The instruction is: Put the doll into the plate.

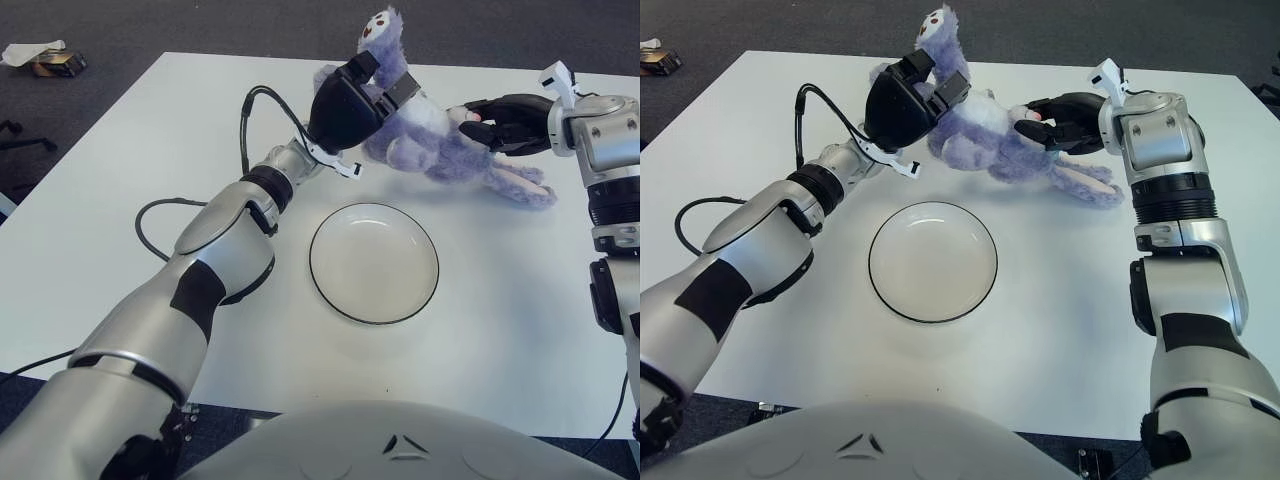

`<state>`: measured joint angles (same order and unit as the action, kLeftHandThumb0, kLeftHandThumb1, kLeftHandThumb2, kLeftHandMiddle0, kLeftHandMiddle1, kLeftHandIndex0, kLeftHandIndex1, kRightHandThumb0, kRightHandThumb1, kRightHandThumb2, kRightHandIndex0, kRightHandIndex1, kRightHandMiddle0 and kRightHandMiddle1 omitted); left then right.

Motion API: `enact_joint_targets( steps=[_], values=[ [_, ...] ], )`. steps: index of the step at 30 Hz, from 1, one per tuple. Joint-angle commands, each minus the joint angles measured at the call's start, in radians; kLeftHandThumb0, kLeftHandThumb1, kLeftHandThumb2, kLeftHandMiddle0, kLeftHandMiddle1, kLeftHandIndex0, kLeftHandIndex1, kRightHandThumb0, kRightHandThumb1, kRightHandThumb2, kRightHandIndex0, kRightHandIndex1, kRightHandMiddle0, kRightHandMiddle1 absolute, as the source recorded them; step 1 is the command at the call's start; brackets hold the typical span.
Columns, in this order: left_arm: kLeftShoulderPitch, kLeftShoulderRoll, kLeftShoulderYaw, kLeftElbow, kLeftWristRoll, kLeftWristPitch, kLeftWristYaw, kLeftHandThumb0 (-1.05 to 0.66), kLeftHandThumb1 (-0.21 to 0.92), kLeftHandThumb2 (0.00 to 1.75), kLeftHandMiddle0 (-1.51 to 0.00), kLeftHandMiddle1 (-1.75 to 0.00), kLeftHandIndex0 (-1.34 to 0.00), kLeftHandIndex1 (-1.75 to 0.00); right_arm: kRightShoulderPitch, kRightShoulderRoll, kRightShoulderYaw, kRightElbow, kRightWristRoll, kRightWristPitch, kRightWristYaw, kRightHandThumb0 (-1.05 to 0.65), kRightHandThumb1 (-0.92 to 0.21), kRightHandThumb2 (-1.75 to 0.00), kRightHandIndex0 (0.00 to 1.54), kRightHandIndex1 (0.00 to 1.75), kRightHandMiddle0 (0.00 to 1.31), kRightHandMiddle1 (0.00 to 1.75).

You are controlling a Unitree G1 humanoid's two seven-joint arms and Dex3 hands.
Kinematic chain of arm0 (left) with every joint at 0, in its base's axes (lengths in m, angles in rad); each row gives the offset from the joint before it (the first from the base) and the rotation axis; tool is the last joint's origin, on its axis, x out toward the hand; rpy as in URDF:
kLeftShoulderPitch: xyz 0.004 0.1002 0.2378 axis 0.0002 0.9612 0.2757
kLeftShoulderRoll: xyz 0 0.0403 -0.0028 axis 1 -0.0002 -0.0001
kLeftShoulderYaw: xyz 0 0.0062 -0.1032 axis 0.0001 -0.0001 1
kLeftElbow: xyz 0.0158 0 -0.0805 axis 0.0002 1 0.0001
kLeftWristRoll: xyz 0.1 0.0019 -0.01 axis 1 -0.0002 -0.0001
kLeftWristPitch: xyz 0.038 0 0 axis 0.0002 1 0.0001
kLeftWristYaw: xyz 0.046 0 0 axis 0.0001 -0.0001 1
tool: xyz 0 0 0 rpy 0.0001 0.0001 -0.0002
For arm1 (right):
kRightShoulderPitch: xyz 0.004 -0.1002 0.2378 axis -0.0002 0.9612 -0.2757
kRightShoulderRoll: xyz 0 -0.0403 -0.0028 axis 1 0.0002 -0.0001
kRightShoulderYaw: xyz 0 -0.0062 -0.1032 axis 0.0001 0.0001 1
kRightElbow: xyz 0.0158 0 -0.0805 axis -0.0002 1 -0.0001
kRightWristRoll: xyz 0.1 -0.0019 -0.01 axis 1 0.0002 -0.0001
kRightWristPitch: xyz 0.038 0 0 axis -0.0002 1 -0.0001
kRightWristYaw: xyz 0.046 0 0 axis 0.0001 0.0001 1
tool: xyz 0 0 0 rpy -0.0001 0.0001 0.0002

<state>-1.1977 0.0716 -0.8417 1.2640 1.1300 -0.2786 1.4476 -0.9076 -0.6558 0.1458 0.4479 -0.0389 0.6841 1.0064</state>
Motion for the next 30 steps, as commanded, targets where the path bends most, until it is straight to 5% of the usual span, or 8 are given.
enact_joint_targets(
  steps=[1, 19, 30],
  values=[
    [-0.045, -0.022, -0.001, -0.01, -0.01, -0.01, 0.008, -0.48, 0.34, 1.29, -1.34, -1.75, -0.6, -1.75, -0.017, 0.01, 0.003, 0.031, 0.025, -0.008, 0.018, -0.77, -0.69, -0.54, 0.0, 0.0, 0.0, 0.06],
    [-0.072, -0.042, 0.018, -0.022, -0.029, -0.01, -0.079, -0.49, 0.3, 1.34, -1.36, -1.75, -0.63, -1.75, -0.049, 0.037, -0.009, 0.183, 0.044, 0.075, 0.017, -0.67, -0.64, -0.54, 0.0, 0.0, 0.0, 0.0],
    [-0.087, -0.036, 0.006, -0.03, -0.017, -0.039, -0.106, -0.5, 0.27, 1.37, -1.37, -1.75, -0.65, -1.75, 0.027, 0.058, -0.032, 0.126, 0.057, 0.071, -0.028, -0.6, -0.55, -0.66, 0.0, 0.0, 0.0, 0.0]
  ],
)
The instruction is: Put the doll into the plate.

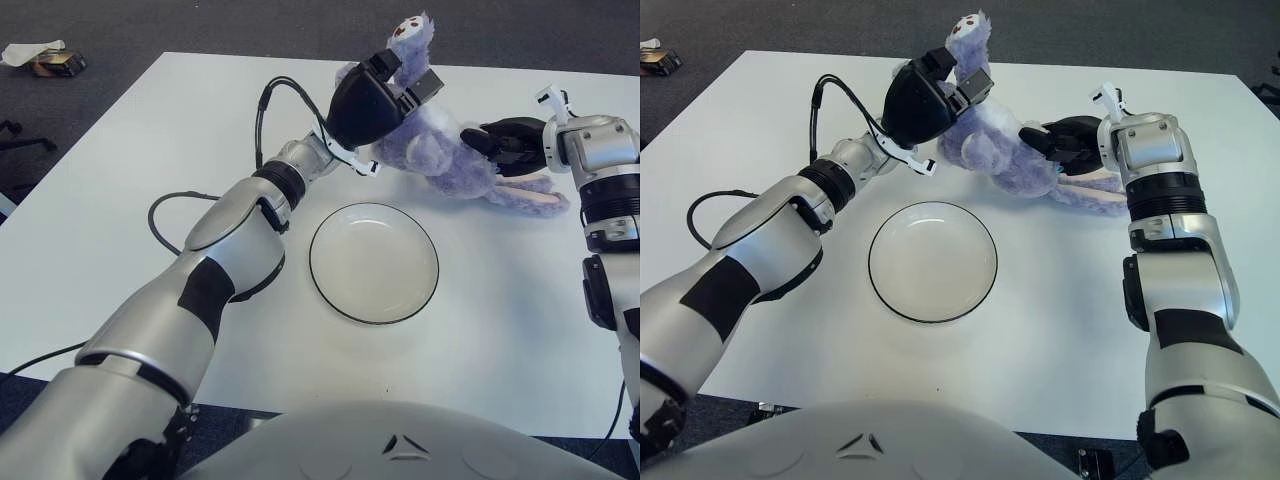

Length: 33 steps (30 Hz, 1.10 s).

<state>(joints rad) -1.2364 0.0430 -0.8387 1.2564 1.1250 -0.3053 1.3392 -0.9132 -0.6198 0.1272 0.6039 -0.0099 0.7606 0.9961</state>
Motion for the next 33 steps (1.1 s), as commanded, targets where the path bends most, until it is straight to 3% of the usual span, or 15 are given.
enact_joint_targets(
  steps=[1, 6, 20, 22, 24, 26, 28, 30, 33],
  values=[
    [-0.048, -0.008, 0.003, -0.022, -0.012, -0.013, 0.001, -0.5, 0.27, 1.37, -1.37, -1.75, -0.65, -1.75, 0.038, 0.023, -0.016, -0.036, 0.028, -0.01, -0.025, -0.6, -0.54, -0.67, 0.0, 0.0, 0.0, 0.0],
    [-0.05, -0.01, 0.005, -0.02, -0.014, -0.004, -0.02, -0.5, 0.27, 1.38, -1.37, -1.75, -0.66, -1.75, 0.083, 0.022, -0.008, -0.102, 0.02, -0.051, -0.045, -0.59, -0.53, -0.73, 0.0, 0.0, 0.01, 0.07],
    [-0.056, -0.016, 0.002, -0.015, -0.01, 0.022, -0.023, -0.5, 0.26, 1.38, -1.37, -1.75, -0.66, -1.75, 0.094, -0.013, 0.065, -0.127, -0.015, -0.112, -0.007, -0.57, -0.44, -0.83, 0.0, 0.0, 0.0, 0.11],
    [-0.058, -0.016, 0.003, -0.013, -0.011, 0.026, -0.033, -0.5, 0.27, 1.38, -1.37, -1.75, -0.66, -1.75, 0.092, -0.014, 0.069, -0.119, -0.016, -0.118, -0.01, -0.54, -0.4, -0.88, 0.0, 0.0, 0.0, 0.16],
    [-0.059, -0.017, 0.004, -0.012, -0.012, 0.03, -0.043, -0.5, 0.27, 1.38, -1.37, -1.75, -0.66, -1.75, 0.089, -0.013, 0.072, -0.108, -0.021, -0.124, -0.02, -0.4, -0.32, -1.02, 0.06, 0.07, 0.0, 0.45],
    [-0.061, -0.018, 0.004, -0.012, -0.012, 0.033, -0.049, -0.5, 0.27, 1.38, -1.37, -1.75, -0.65, -1.75, 0.089, -0.014, 0.076, -0.099, -0.029, -0.132, -0.031, -0.31, -0.28, -1.09, 0.04, 0.26, 0.0, 0.66],
    [-0.064, -0.019, 0.005, -0.009, -0.013, 0.035, -0.053, -0.5, 0.27, 1.38, -1.36, -1.75, -0.65, -1.75, 0.097, -0.013, 0.079, -0.105, -0.048, -0.146, -0.067, -0.25, -0.26, -1.14, 0.02, 0.61, 0.0, 1.0],
    [-0.066, -0.02, 0.005, -0.005, -0.013, 0.035, -0.053, -0.5, 0.27, 1.38, -1.36, -1.75, -0.65, -1.75, 0.111, -0.011, 0.077, -0.114, -0.065, -0.173, -0.107, -0.17, -0.23, -1.23, 0.01, 1.14, 0.06, 1.42],
    [-0.067, -0.02, 0.003, -0.001, -0.012, 0.034, -0.051, -0.5, 0.27, 1.38, -1.37, -1.75, -0.65, -1.75, 0.124, -0.008, 0.069, -0.126, -0.069, -0.195, -0.134, -0.09, -0.21, -1.3, 0.0, 1.49, 0.17, 1.64]
  ],
)
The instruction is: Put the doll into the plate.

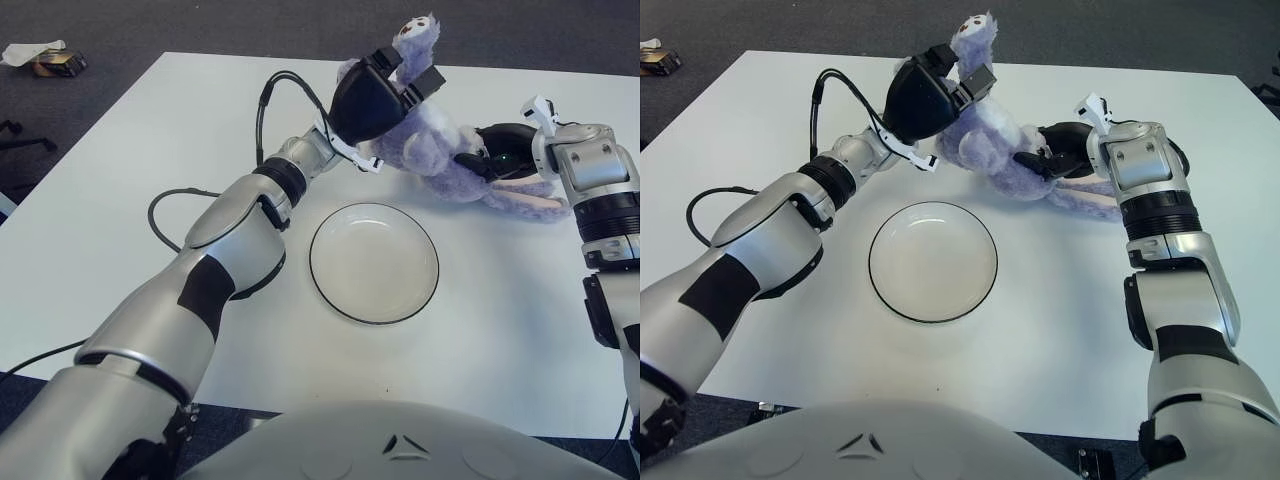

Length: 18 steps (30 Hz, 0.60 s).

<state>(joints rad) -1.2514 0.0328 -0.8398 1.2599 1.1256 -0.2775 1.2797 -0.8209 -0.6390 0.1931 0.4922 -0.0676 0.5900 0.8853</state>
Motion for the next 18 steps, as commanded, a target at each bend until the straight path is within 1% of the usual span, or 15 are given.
enact_joint_targets(
  steps=[1, 2, 3, 4, 5, 6, 8, 9, 11, 13, 15, 18],
  values=[
    [-0.053, -0.01, 0.004, -0.003, -0.012, 0.007, 0.009, -0.5, 0.27, 1.38, -1.37, -1.75, -0.65, -1.75, 0.035, 0.011, 0.001, -0.016, -0.01, -0.029, -0.027, 0.01, -0.28, -1.24, 0.08, 1.54, 0.21, 1.66],
    [-0.053, -0.011, 0.004, -0.002, -0.012, 0.007, 0.01, -0.5, 0.27, 1.38, -1.37, -1.75, -0.65, -1.75, 0.038, 0.011, 0.0, -0.016, -0.008, -0.034, -0.029, 0.15, -0.39, -1.15, 0.2, 1.62, 0.27, 1.69],
    [-0.053, -0.011, 0.004, -0.002, -0.012, 0.007, 0.01, -0.5, 0.27, 1.38, -1.37, -1.75, -0.65, -1.75, 0.039, 0.011, -0.001, -0.014, -0.006, -0.038, -0.03, 0.24, -0.41, -1.14, 0.3, 1.66, 0.37, 1.71],
    [-0.053, -0.012, 0.004, -0.001, -0.012, 0.009, 0.01, -0.5, 0.27, 1.38, -1.37, -1.75, -0.65, -1.75, 0.041, 0.01, -0.004, -0.011, -0.002, -0.044, -0.031, 0.28, -0.42, -1.15, 0.34, 1.68, 0.4, 1.72],
    [-0.053, -0.012, 0.005, 0.0, -0.012, 0.01, 0.01, -0.5, 0.27, 1.38, -1.37, -1.75, -0.66, -1.75, 0.042, 0.01, -0.007, -0.009, 0.001, -0.049, -0.032, 0.34, -0.39, -1.19, 0.43, 1.7, 0.5, 1.73],
    [-0.053, -0.012, 0.005, 0.0, -0.012, 0.011, 0.011, -0.5, 0.26, 1.38, -1.37, -1.75, -0.66, -1.75, 0.045, 0.01, -0.006, -0.011, -0.004, -0.058, -0.043, 0.38, -0.37, -1.23, 0.48, 1.72, 0.57, 1.73],
    [-0.053, -0.013, 0.005, 0.001, -0.012, 0.013, 0.012, -0.5, 0.26, 1.38, -1.37, -1.75, -0.66, -1.75, 0.048, 0.008, -0.005, -0.014, -0.011, -0.07, -0.056, 0.42, -0.34, -1.27, 0.54, 1.73, 0.63, 1.74],
    [-0.053, -0.014, 0.005, 0.002, -0.012, 0.015, 0.013, -0.5, 0.26, 1.38, -1.38, -1.75, -0.66, -1.75, 0.051, 0.005, 0.005, -0.016, -0.032, -0.093, -0.082, 0.43, -0.34, -1.27, 0.55, 1.73, 0.64, 1.74],
    [-0.053, -0.014, 0.005, 0.003, -0.011, 0.016, 0.014, -0.5, 0.26, 1.38, -1.38, -1.75, -0.66, -1.75, 0.053, 0.001, 0.016, -0.016, -0.057, -0.122, -0.112, 0.47, -0.29, -1.34, 0.61, 1.74, 0.7, 1.74],
    [-0.055, -0.012, 0.004, 0.005, -0.011, 0.014, 0.013, -0.5, 0.26, 1.39, -1.38, -1.75, -0.66, -1.75, 0.031, 0.005, 0.029, 0.073, -0.085, -0.211, -0.141, 0.49, -0.25, -1.39, 0.65, 1.74, 0.73, 1.75],
    [-0.057, -0.01, 0.003, 0.006, -0.01, 0.012, 0.011, -0.5, 0.26, 1.39, -1.38, -1.75, -0.66, -1.75, 0.027, 0.007, 0.029, 0.11, -0.093, -0.255, -0.155, 0.52, -0.19, -1.46, 0.7, 1.75, 0.77, 1.75],
    [-0.058, -0.009, 0.003, 0.008, -0.01, 0.014, 0.009, -0.5, 0.26, 1.39, -1.38, -1.75, -0.66, -1.75, 0.068, 0.002, 0.009, 0.037, -0.087, -0.231, -0.179, 0.53, -0.16, -1.51, 0.74, 1.75, 0.83, 1.75]
  ],
)
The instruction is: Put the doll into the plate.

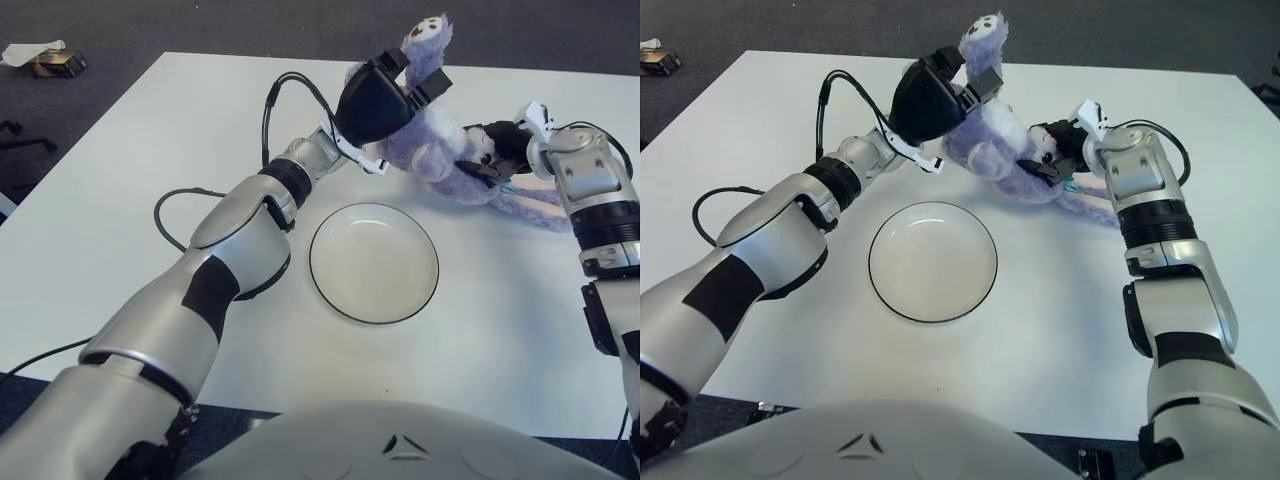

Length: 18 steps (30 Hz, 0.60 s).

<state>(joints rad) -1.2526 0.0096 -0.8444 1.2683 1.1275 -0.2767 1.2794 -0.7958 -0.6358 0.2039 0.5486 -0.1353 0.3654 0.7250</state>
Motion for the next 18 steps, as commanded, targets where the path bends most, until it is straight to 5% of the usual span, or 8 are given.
enact_joint_targets(
  steps=[1, 4, 8, 18],
  values=[
    [-0.056, 0.014, 0.008, 0.0, -0.012, 0.013, 0.01, -0.5, 0.26, 1.39, -1.38, -1.75, -0.66, -1.75, 0.047, -0.002, -0.004, -0.028, -0.019, -0.004, -0.022, 0.54, -0.15, -1.51, 0.74, 1.75, 0.83, 1.75],
    [-0.055, 0.015, 0.011, 0.0, -0.017, 0.011, -0.002, -0.5, 0.26, 1.39, -1.39, -1.75, -0.66, -1.75, 0.17, 0.004, -0.04, -0.267, -0.021, 0.114, -0.089, 0.54, -0.14, -1.52, 0.75, 1.75, 0.9, 1.75],
    [-0.054, 0.018, 0.014, 0.0, -0.021, 0.005, -0.017, -0.51, 0.26, 1.39, -1.39, -1.75, -0.66, -1.75, 0.184, 0.02, -0.058, -0.329, -0.018, 0.18, -0.135, 0.54, -0.14, -1.53, 0.76, 1.75, 0.95, 1.75],
    [-0.049, 0.02, 0.035, 0.0, -0.044, -0.012, -0.043, -0.5, 0.26, 1.39, -1.39, -1.75, -0.66, -1.75, 0.221, 0.036, -0.08, -0.368, -0.022, 0.119, -0.228, 0.55, -0.12, -1.55, 0.77, 1.75, 1.01, 1.75]
  ],
)
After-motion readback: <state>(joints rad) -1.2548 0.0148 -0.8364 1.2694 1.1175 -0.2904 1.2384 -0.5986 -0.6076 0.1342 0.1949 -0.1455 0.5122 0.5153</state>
